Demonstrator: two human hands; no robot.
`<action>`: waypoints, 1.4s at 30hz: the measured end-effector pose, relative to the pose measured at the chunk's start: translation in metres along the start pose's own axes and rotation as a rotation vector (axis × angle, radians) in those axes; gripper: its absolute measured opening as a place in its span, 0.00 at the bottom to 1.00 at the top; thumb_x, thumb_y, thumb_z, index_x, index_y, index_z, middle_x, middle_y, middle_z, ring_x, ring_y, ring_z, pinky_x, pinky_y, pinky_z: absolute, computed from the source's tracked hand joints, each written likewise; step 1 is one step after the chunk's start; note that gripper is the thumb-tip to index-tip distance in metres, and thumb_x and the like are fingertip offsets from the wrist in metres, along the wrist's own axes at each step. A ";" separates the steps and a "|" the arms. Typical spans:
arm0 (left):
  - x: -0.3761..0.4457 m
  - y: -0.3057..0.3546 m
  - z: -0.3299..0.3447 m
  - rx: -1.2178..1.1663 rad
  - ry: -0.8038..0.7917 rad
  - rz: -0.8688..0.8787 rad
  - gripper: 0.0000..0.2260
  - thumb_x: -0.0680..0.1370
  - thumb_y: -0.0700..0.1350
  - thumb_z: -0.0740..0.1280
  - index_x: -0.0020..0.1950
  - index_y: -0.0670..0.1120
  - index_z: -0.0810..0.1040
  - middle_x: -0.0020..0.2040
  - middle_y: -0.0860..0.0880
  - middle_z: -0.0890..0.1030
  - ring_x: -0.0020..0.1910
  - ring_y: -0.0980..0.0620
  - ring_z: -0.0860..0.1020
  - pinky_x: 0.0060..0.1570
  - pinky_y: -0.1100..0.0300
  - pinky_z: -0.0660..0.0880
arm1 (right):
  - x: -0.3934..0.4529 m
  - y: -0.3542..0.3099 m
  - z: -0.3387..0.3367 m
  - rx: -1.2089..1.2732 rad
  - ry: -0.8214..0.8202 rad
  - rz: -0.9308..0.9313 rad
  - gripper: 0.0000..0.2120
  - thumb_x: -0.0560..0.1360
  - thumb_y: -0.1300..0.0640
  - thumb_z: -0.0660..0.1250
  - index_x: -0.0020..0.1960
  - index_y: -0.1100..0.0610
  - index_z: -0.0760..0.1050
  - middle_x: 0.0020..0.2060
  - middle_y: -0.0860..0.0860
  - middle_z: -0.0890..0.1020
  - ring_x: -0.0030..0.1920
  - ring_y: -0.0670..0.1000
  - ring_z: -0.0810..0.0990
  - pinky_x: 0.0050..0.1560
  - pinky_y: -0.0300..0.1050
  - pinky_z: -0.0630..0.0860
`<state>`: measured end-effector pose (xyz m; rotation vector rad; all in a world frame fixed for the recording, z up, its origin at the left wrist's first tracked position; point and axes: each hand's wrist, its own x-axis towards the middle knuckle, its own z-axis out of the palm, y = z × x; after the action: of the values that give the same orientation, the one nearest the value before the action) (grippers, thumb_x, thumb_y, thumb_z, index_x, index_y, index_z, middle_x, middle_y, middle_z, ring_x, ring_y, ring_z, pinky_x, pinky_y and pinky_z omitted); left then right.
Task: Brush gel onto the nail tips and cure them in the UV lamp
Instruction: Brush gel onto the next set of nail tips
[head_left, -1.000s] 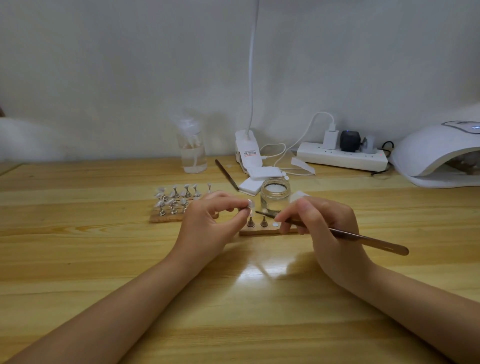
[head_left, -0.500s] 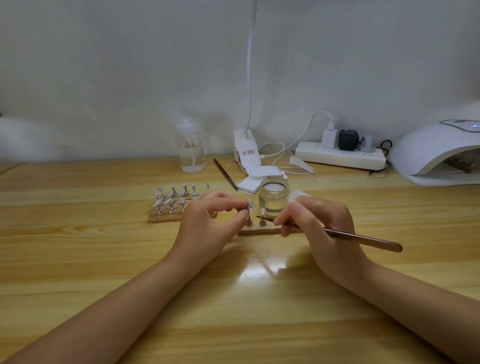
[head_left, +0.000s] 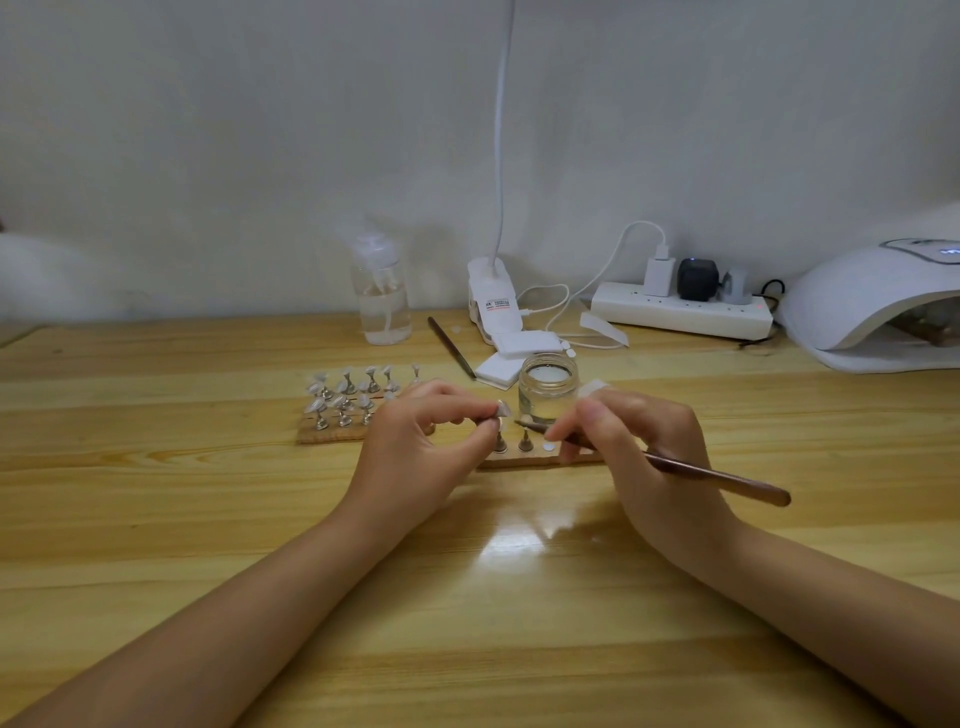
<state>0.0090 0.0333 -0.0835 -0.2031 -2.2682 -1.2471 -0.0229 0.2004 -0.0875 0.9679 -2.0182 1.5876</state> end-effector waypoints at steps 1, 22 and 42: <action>0.000 0.000 0.000 -0.002 0.001 0.000 0.13 0.70 0.36 0.71 0.38 0.56 0.81 0.36 0.58 0.79 0.40 0.61 0.74 0.41 0.74 0.67 | 0.000 0.000 0.000 0.020 0.016 0.005 0.18 0.73 0.47 0.56 0.33 0.53 0.78 0.26 0.50 0.79 0.30 0.49 0.78 0.34 0.56 0.74; 0.001 0.001 0.000 0.000 -0.006 0.013 0.14 0.69 0.35 0.72 0.38 0.56 0.80 0.36 0.58 0.79 0.39 0.60 0.74 0.41 0.73 0.67 | 0.001 0.000 0.000 -0.059 -0.011 -0.069 0.15 0.73 0.49 0.56 0.37 0.53 0.79 0.29 0.47 0.79 0.32 0.51 0.78 0.33 0.50 0.72; 0.001 0.000 0.000 -0.003 -0.005 0.014 0.12 0.69 0.35 0.72 0.38 0.54 0.81 0.35 0.58 0.79 0.39 0.60 0.74 0.40 0.73 0.67 | 0.001 0.002 0.002 -0.137 -0.037 -0.104 0.18 0.73 0.49 0.57 0.40 0.60 0.81 0.33 0.50 0.81 0.33 0.55 0.78 0.33 0.51 0.71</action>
<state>0.0084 0.0337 -0.0833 -0.2230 -2.2660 -1.2438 -0.0250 0.1989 -0.0889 1.0389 -2.0361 1.3678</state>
